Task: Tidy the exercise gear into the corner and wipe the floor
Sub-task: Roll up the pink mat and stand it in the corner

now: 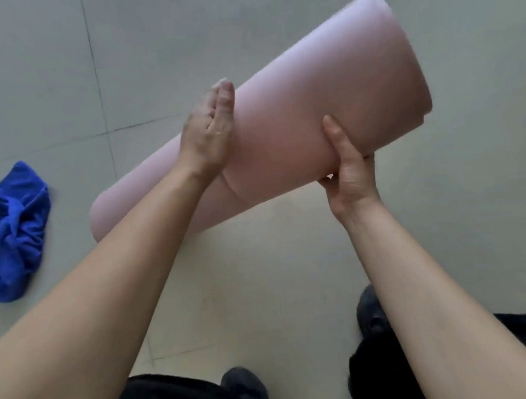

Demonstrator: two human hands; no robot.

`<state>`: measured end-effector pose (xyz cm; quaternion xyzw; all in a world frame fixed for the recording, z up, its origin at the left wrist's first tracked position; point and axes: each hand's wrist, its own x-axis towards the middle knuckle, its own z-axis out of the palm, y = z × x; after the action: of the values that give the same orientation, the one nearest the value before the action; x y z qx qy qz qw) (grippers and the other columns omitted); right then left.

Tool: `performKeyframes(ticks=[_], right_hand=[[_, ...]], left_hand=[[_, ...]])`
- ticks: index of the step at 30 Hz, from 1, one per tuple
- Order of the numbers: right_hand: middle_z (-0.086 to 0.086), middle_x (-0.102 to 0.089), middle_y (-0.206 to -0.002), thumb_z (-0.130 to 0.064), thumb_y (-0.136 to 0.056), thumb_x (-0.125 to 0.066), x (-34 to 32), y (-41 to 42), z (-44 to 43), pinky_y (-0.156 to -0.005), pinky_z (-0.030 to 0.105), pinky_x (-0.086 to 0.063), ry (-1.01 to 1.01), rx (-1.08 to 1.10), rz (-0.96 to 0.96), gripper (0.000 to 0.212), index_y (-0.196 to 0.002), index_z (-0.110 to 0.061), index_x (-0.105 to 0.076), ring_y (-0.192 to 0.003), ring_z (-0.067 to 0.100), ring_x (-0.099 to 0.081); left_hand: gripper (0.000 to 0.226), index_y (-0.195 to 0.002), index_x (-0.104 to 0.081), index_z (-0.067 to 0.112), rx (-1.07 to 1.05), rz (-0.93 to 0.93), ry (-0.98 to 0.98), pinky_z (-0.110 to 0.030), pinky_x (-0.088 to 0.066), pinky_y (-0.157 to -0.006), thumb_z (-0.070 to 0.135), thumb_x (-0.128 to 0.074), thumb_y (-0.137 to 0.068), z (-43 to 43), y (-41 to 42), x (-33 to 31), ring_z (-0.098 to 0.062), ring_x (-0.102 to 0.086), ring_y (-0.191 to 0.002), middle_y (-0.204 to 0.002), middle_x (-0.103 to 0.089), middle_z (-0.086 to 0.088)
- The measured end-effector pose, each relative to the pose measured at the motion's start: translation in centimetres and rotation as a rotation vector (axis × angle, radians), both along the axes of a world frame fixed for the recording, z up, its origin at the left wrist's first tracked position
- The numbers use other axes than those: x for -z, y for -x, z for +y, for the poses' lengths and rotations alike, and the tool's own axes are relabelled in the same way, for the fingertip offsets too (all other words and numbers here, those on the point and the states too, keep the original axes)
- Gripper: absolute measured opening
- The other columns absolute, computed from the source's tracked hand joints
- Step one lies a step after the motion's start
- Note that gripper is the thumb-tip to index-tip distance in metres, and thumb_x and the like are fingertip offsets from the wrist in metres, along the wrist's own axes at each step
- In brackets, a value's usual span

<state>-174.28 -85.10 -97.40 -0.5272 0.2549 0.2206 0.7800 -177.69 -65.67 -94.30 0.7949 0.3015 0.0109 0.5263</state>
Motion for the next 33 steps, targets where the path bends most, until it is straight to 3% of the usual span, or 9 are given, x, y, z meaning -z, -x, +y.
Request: performKeyframes(ticks=[3,6,12,18,21,25,27,30,33], right_hand=[[-0.009,-0.066,-0.128,-0.034,-0.061,-0.094,-7.8,0.6,0.8,-0.098,0.046,-0.054,0.146,-0.189,-0.206,0.083,-0.132,-0.024,-0.054,-0.117,0.012,-0.064],[-0.013,-0.063,-0.129,-0.037,-0.051,-0.098,-15.3,2.1,1.2,-0.097,0.028,-0.052,0.372,-0.354,-0.325,0.103,-0.139,-0.023,-0.046,-0.114,0.0,-0.06],[-0.006,-0.053,-0.133,-0.044,-0.05,-0.097,-27.0,7.5,-0.5,-0.093,0.011,-0.045,0.521,-0.697,-0.427,0.12,-0.142,-0.021,-0.025,-0.119,-0.002,-0.054],[-0.01,-0.02,-0.159,-0.07,-0.042,-0.09,-32.0,9.5,-6.6,-0.121,0.043,-0.027,0.562,-0.948,-0.224,0.144,-0.151,-0.044,0.0,-0.147,0.009,-0.025],[-0.011,-0.021,-0.162,-0.081,-0.065,-0.069,-32.9,8.5,-7.8,-0.122,0.046,-0.023,0.534,-0.868,-0.172,0.117,-0.155,-0.04,-0.006,-0.148,0.008,-0.023],[-0.008,-0.053,-0.138,-0.072,-0.09,-0.043,-33.8,5.9,-8.1,-0.103,0.027,-0.037,0.704,-0.735,-0.164,0.073,-0.144,-0.023,-0.039,-0.13,0.01,-0.05],[-0.004,-0.053,-0.139,-0.064,-0.094,-0.047,-33.3,4.3,-8.5,-0.097,0.027,-0.038,0.813,-0.744,-0.161,0.063,-0.141,-0.022,-0.041,-0.126,0.014,-0.053],[-0.007,-0.037,-0.155,-0.057,-0.094,-0.051,-33.0,1.9,-8.5,-0.113,0.034,-0.034,0.746,-0.732,-0.2,0.073,-0.155,-0.03,-0.022,-0.137,0.01,-0.041],[-0.016,-0.017,-0.163,-0.058,-0.093,-0.048,-32.3,-0.4,-7.3,-0.124,0.042,-0.018,0.673,-0.759,-0.259,0.075,-0.156,-0.042,-0.01,-0.15,0.007,-0.018]], left_hand=[[0.082,-0.145,-0.044,0.037,-0.067,0.014,0.201,-0.041,-0.018,-0.122,0.083,-0.024,-0.08,-1.2,-0.5,-8.4,0.0,-0.035,-0.139,-0.151,-0.042,0.016],[0.091,-0.147,-0.037,0.042,-0.107,-0.007,0.549,-0.045,-0.027,-0.118,0.091,-0.025,-0.072,-0.9,1.5,-16.4,-0.006,-0.044,-0.135,-0.147,-0.048,0.016],[0.071,-0.138,-0.054,0.03,-0.084,-0.054,0.659,-0.041,-0.031,-0.114,0.068,-0.012,-0.097,-3.7,7.6,-27.8,-0.009,-0.049,-0.133,-0.138,-0.059,0.005],[0.062,-0.135,-0.054,0.042,-0.153,0.101,0.657,-0.047,-0.032,-0.115,0.07,-0.016,-0.095,-6.7,11.7,-31.7,-0.001,-0.049,-0.13,-0.135,-0.059,0.018],[0.076,-0.15,-0.029,0.043,-0.094,0.2,0.593,-0.045,-0.023,-0.12,0.078,-0.039,-0.083,-8.3,11.8,-31.8,0.003,-0.03,-0.142,-0.153,-0.036,0.022],[0.099,-0.151,0.002,0.05,-0.009,0.258,0.44,-0.04,-0.022,-0.121,0.065,-0.064,-0.079,-10.2,10.9,-30.5,-0.005,-0.022,-0.147,-0.161,-0.02,0.018],[0.099,-0.151,-0.002,0.049,-0.02,0.297,0.365,-0.04,-0.027,-0.119,0.063,-0.066,-0.077,-10.3,10.1,-30.0,-0.007,-0.03,-0.143,-0.158,-0.03,0.016],[0.095,-0.15,-0.026,0.036,-0.111,0.369,0.308,-0.044,-0.032,-0.116,0.071,-0.063,-0.069,-10.0,8.4,-29.7,-0.014,-0.038,-0.139,-0.15,-0.042,0.008],[0.086,-0.156,-0.018,0.027,-0.208,0.27,0.161,-0.038,-0.018,-0.122,0.062,-0.055,-0.086,-9.8,5.9,-30.3,-0.014,-0.02,-0.148,-0.161,-0.023,0.002]])
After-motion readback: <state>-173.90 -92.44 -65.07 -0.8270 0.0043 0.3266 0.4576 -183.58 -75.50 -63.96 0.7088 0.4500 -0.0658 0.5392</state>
